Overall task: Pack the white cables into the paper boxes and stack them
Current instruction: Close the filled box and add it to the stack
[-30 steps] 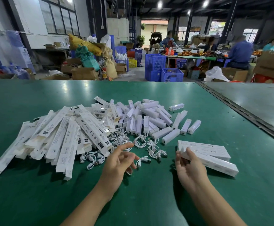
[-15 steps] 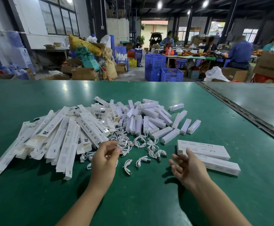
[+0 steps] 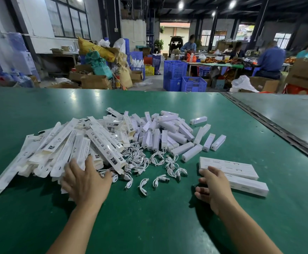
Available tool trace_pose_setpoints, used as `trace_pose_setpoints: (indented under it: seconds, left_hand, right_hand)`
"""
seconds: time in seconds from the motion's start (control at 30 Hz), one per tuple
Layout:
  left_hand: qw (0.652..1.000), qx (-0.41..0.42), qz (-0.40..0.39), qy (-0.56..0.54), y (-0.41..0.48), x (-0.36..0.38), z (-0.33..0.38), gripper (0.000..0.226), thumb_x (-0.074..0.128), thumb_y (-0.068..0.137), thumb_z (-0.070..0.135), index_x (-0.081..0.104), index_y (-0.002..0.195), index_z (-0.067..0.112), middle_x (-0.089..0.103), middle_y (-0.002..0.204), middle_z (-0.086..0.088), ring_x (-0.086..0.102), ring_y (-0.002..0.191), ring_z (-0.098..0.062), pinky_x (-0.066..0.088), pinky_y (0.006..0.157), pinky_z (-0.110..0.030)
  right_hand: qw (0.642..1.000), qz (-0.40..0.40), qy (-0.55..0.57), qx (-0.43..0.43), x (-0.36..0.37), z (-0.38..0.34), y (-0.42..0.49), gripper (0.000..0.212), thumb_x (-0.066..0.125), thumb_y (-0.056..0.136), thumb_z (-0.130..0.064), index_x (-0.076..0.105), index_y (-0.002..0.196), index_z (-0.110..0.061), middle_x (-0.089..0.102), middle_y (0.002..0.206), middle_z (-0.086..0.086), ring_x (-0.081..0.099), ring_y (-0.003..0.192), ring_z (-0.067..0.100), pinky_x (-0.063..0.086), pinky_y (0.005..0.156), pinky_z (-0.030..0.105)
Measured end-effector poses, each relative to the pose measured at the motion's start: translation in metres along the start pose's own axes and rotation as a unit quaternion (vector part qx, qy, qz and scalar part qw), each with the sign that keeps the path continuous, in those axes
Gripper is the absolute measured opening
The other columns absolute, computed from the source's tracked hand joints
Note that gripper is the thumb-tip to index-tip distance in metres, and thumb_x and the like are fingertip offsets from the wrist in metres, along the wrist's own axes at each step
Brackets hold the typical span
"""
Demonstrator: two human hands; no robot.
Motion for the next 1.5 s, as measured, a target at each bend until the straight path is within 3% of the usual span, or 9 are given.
trace_pose_setpoints:
  seconds: [0.23, 0.5, 0.7, 0.83, 1.03, 1.13, 1.27, 1.37, 1.5]
  left_hand:
    - [1.0, 0.012, -0.02, 0.007, 0.001, 0.001, -0.001, 0.058, 0.073, 0.086, 0.022, 0.05, 0.14, 0.021, 0.02, 0.161, -0.015, 0.014, 0.148, -0.037, 0.019, 0.116, -0.057]
    - [0.995, -0.012, 0.01, -0.094, 0.001, -0.011, 0.002, 0.031, 0.069, 0.086, -0.001, 0.066, 0.115, 0.01, 0.039, 0.148, -0.017, 0.039, 0.125, -0.045, 0.045, 0.09, -0.054]
    - [0.962, -0.006, 0.04, -0.27, -0.009, -0.015, 0.02, 0.026, 0.063, 0.09, 0.0, 0.055, 0.113, 0.011, 0.041, 0.139, -0.016, 0.056, 0.104, -0.031, 0.04, 0.073, -0.026]
    - [0.894, -0.09, 0.039, -0.438, -0.016, -0.013, 0.023, 0.026, 0.055, 0.098, 0.013, 0.04, 0.116, 0.024, 0.042, 0.139, -0.006, 0.047, 0.08, 0.002, 0.035, 0.058, -0.023]
    - [0.735, -0.096, -0.121, -0.66, -0.026, -0.002, 0.038, 0.055, 0.055, 0.097, 0.002, 0.034, 0.138, 0.033, 0.058, 0.131, -0.008, 0.059, 0.107, -0.021, 0.05, 0.091, -0.049]
    - [0.686, -0.093, -0.193, -0.696, -0.036, 0.005, 0.046, 0.061, 0.056, 0.092, -0.006, 0.041, 0.137, 0.033, 0.064, 0.11, -0.011, 0.064, 0.09, -0.019, 0.057, 0.078, -0.037]
    - [0.731, -0.081, -0.243, -0.632, -0.053, 0.024, 0.054, 0.063, 0.065, 0.086, -0.007, 0.046, 0.134, 0.028, 0.067, 0.108, -0.013, 0.07, 0.095, -0.023, 0.058, 0.082, -0.042]
    - [0.752, -0.053, -0.261, -0.602, -0.065, 0.031, 0.061, 0.055, 0.071, 0.083, -0.007, 0.054, 0.127, 0.02, 0.07, 0.109, -0.01, 0.069, 0.103, -0.028, 0.058, 0.084, -0.043]
    - [0.719, -0.057, -0.282, -0.632, -0.069, 0.03, 0.066, 0.045, 0.076, 0.072, 0.0, 0.059, 0.114, 0.009, 0.073, 0.1, -0.018, 0.072, 0.096, -0.034, 0.059, 0.081, -0.046]
  right_hand:
    - [0.998, -0.05, -0.03, 0.007, 0.004, 0.001, 0.0, 0.013, 0.059, 0.093, -0.014, 0.059, 0.106, -0.016, 0.05, 0.081, 0.008, 0.05, 0.037, 0.016, 0.049, 0.045, 0.026]
    - [0.997, -0.063, -0.039, 0.001, 0.004, 0.003, 0.001, 0.006, 0.062, 0.093, -0.015, 0.06, 0.095, -0.01, 0.055, 0.087, 0.011, 0.056, 0.043, 0.018, 0.05, 0.045, 0.027]
    - [0.996, -0.072, -0.054, -0.021, 0.009, 0.005, -0.002, 0.008, 0.059, 0.094, -0.016, 0.064, 0.101, -0.014, 0.064, 0.106, 0.007, 0.067, 0.056, 0.019, 0.051, 0.047, 0.026]
    - [0.996, -0.073, -0.042, -0.02, 0.009, 0.003, -0.004, 0.009, 0.058, 0.095, -0.015, 0.063, 0.103, -0.015, 0.064, 0.107, 0.008, 0.068, 0.057, 0.02, 0.051, 0.048, 0.026]
    - [0.985, -0.123, -0.085, -0.081, 0.022, 0.003, -0.023, 0.007, 0.062, 0.094, -0.013, 0.065, 0.099, -0.008, 0.068, 0.095, 0.011, 0.064, 0.055, 0.019, 0.054, 0.049, 0.029]
    - [0.965, -0.193, -0.11, -0.137, 0.037, 0.008, -0.042, 0.008, 0.064, 0.093, -0.018, 0.066, 0.099, -0.012, 0.07, 0.092, 0.007, 0.066, 0.063, 0.021, 0.056, 0.056, 0.03]
    - [0.939, -0.253, -0.134, -0.191, 0.052, 0.016, -0.056, 0.014, 0.063, 0.093, -0.021, 0.063, 0.107, -0.02, 0.069, 0.099, 0.003, 0.07, 0.09, 0.024, 0.06, 0.077, 0.038]
    - [0.923, -0.284, -0.164, -0.202, 0.056, 0.017, -0.059, 0.018, 0.064, 0.093, -0.017, 0.063, 0.111, -0.014, 0.068, 0.105, 0.009, 0.068, 0.094, 0.019, 0.058, 0.077, 0.034]
    - [0.911, -0.277, -0.203, -0.229, 0.056, 0.015, -0.057, 0.02, 0.068, 0.09, -0.019, 0.065, 0.11, -0.018, 0.072, 0.103, 0.002, 0.068, 0.095, 0.016, 0.055, 0.085, 0.03]
Point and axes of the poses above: each hand's wrist, its own y-axis towards the middle knuckle, its own x-axis out of the palm, z = x × y, the point moved 3 cm from there along y, towards the middle knuckle
